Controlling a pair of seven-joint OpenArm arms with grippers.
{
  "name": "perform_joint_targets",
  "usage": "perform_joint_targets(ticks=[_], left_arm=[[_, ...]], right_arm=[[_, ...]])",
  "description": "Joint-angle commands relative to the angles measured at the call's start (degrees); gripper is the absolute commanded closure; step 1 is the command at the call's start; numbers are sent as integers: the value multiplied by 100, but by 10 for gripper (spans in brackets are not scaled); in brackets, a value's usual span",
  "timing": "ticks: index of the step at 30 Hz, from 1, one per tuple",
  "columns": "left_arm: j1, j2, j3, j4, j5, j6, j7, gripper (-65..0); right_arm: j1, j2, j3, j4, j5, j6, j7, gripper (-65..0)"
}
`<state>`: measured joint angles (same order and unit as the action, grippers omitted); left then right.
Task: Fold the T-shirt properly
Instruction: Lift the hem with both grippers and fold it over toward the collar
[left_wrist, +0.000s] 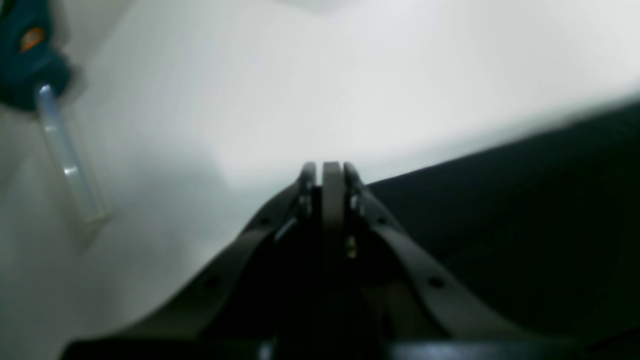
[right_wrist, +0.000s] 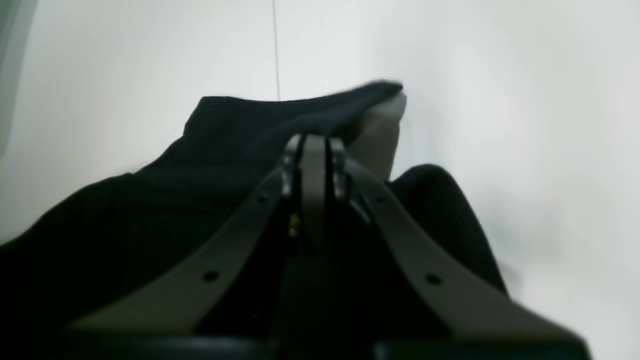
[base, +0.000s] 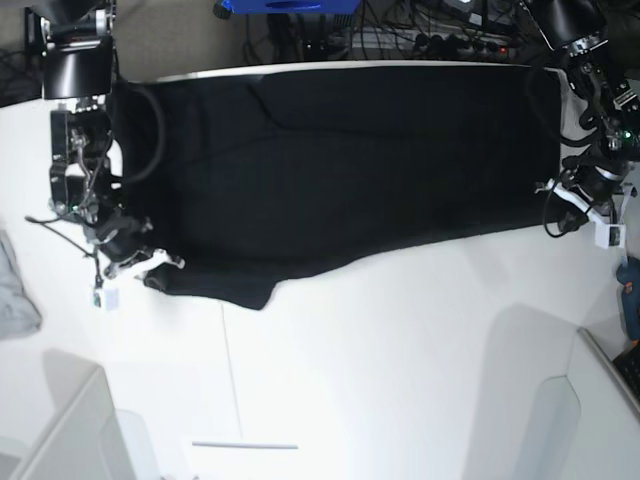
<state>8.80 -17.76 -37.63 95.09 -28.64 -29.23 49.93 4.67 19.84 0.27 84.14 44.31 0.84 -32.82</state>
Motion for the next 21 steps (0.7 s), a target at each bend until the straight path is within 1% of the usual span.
perform_joint_targets(ticks=[1, 2, 4, 5, 7, 9, 13, 17, 21], left_arm=[[-23, -101, -110, 113, -120, -44, 119, 0], [-31, -101, -171, 122, -147, -70, 312, 0], [4, -101, -286, 122, -173, -88, 506, 0], [13, -101, -321, 131, -182, -88, 532, 0], [153, -101, -321, 201, -182, -88, 514, 0], [303, -101, -312, 456, -182, -88, 532, 0], [443, -101, -312, 825, -191, -88, 541, 0], [610, -101, -321, 860, -191, -88, 541, 0], [733, -207, -321, 869, -199, -96, 541, 0]], right_arm=[[74, 69, 47, 197, 39, 35, 148, 0], [21, 78, 47, 276, 39, 35, 148, 0], [-93, 78, 47, 426, 39, 26, 148, 0], [-181, 78, 47, 522, 39, -1, 148, 0], [-383, 78, 153, 733, 48, -185, 139, 0], [-577, 69, 311, 980, 48, -300, 16, 0], [-858, 43, 636, 1358, 48, -300, -213, 0], [-1122, 34, 812, 1736, 48, -300, -397, 0], [-1368, 16, 1050, 2122, 56, -300, -573, 0]])
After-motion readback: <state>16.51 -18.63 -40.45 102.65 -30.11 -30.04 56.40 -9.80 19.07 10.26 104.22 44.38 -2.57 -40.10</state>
